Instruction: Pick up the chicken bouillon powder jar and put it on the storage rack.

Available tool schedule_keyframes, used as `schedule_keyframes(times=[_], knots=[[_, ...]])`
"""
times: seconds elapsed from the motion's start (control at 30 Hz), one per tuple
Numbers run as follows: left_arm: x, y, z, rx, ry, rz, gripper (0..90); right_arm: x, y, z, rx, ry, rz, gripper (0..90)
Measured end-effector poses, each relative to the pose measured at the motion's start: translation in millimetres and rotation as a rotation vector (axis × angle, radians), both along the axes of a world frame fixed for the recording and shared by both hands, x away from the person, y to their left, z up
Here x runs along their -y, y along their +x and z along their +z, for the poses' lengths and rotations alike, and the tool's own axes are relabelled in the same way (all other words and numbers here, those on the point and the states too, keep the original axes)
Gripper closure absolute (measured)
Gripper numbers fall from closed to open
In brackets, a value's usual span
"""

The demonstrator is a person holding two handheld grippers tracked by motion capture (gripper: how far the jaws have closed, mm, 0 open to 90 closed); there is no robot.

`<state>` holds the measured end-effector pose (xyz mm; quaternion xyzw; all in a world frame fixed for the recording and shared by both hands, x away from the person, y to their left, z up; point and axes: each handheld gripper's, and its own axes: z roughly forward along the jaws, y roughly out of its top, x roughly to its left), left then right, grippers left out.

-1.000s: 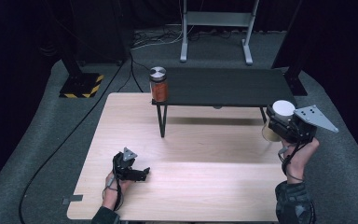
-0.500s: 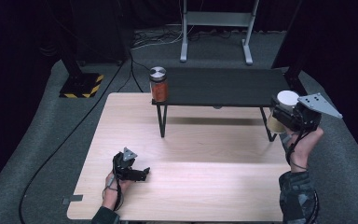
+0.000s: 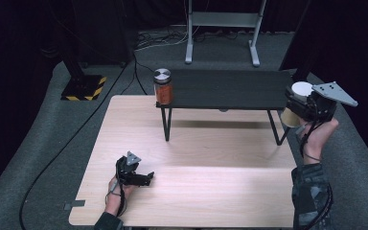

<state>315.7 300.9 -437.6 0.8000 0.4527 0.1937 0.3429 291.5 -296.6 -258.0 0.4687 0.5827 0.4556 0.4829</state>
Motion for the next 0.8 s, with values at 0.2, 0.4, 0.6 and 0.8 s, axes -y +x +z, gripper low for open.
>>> schedule_keyframes(times=[0.2,0.4,0.6,0.8], knots=[[0.0,0.0,0.0,0.0,0.0,0.0,0.3,-0.6,9.5,6.8,-0.004,-0.007,-0.019,32.8],[0.0,0.0,0.0,0.0,0.0,0.0,0.3,-3.2,19.6,13.1,-0.003,-0.016,-0.029,32.8],[0.0,0.0,-0.1,-0.001,-0.001,0.0,0.3,-1.1,35.4,19.7,-0.008,0.002,-0.041,32.8],[0.0,0.0,-0.1,-0.001,-0.001,0.0,0.3,3.4,52.4,22.9,-0.029,0.03,-0.056,32.8]])
